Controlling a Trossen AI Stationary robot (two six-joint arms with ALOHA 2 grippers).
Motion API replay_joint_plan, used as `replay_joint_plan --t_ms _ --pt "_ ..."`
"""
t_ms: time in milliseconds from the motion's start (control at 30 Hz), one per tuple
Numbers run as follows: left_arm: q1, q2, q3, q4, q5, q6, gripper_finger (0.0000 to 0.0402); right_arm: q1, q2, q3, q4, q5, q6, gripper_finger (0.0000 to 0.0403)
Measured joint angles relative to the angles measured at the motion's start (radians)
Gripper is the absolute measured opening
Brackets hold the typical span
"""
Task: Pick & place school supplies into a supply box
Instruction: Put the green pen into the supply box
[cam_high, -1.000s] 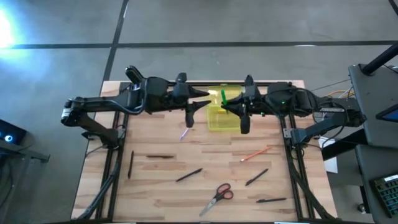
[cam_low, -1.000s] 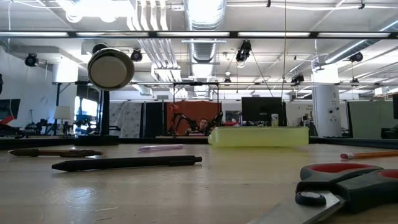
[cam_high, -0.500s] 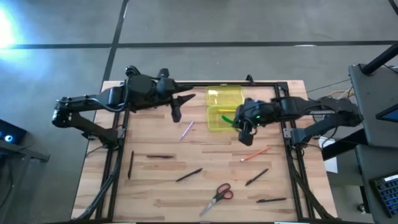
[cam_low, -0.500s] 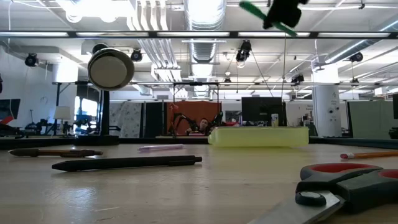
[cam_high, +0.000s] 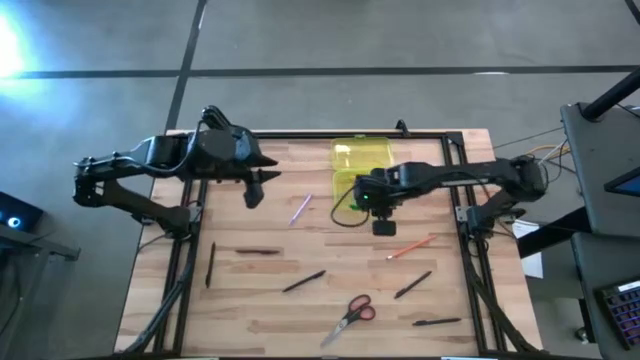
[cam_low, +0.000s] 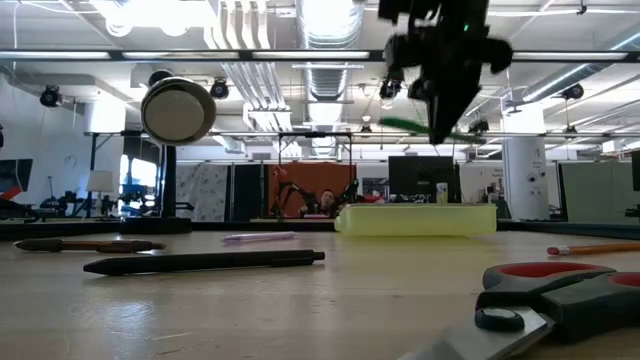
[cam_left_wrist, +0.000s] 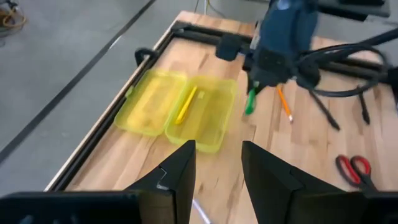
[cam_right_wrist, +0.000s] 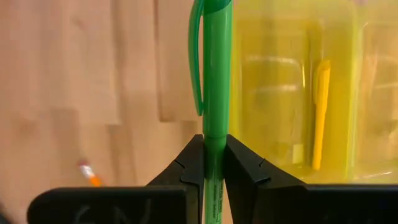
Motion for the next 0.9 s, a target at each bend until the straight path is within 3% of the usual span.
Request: replay_joint_plan --t_ms 267,567,900 --pt "0.0 -0.01 -0.001 -0.005 0.0 -0.008 0.0115 -0.154 0.128 0.0 0.012 0.007 -0.198 0.0029" --pt "0.0 -0.008 -0.009 -0.014 0.0 0.028 0.0115 -0.327 0.2 0.0 0.165 -0.002 -0.318 0.0029" --pt "0.0 -0.006 -0.018 -0.024 0.0 0.024 0.0115 -0.389 0.277 0.0 0.199 -0.071 -0.42 0.0029"
